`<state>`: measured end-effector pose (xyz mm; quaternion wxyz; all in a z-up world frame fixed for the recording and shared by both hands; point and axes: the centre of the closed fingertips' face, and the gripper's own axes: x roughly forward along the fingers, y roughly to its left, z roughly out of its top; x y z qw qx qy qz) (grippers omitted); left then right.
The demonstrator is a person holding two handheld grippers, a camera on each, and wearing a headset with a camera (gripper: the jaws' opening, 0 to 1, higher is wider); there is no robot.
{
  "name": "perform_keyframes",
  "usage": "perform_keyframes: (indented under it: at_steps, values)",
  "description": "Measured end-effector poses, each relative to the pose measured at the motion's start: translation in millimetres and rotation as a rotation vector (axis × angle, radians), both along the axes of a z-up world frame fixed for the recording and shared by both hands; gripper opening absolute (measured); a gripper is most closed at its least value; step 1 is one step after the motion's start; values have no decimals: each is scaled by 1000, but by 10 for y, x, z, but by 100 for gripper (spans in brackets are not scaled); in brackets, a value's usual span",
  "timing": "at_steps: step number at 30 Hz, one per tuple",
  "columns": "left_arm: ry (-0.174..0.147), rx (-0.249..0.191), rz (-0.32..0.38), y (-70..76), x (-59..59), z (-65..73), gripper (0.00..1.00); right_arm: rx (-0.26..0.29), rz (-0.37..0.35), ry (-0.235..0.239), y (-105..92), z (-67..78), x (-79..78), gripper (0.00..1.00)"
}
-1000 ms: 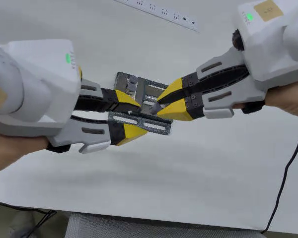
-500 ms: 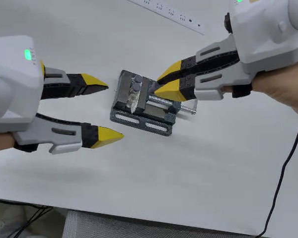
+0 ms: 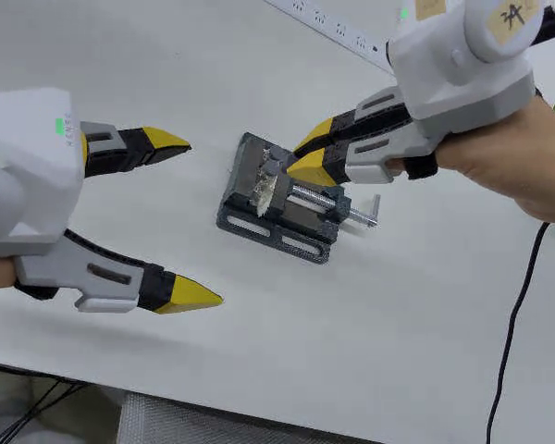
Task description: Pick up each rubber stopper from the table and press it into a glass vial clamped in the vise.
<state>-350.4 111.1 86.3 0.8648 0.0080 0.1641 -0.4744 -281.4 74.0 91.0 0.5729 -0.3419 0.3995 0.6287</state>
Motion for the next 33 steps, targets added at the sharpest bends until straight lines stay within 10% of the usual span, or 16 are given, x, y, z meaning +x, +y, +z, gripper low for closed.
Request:
perform_keyframes:
  at_steps: [19, 33]
  values:
    - [4, -28, 3, 74, 0, -136, 99, -144, 32, -4, -20, -515, 48, 5]
    - [7, -39, 8, 83, 2, -159, 99, -171, 42, -3, -65, -622, 91, 5]
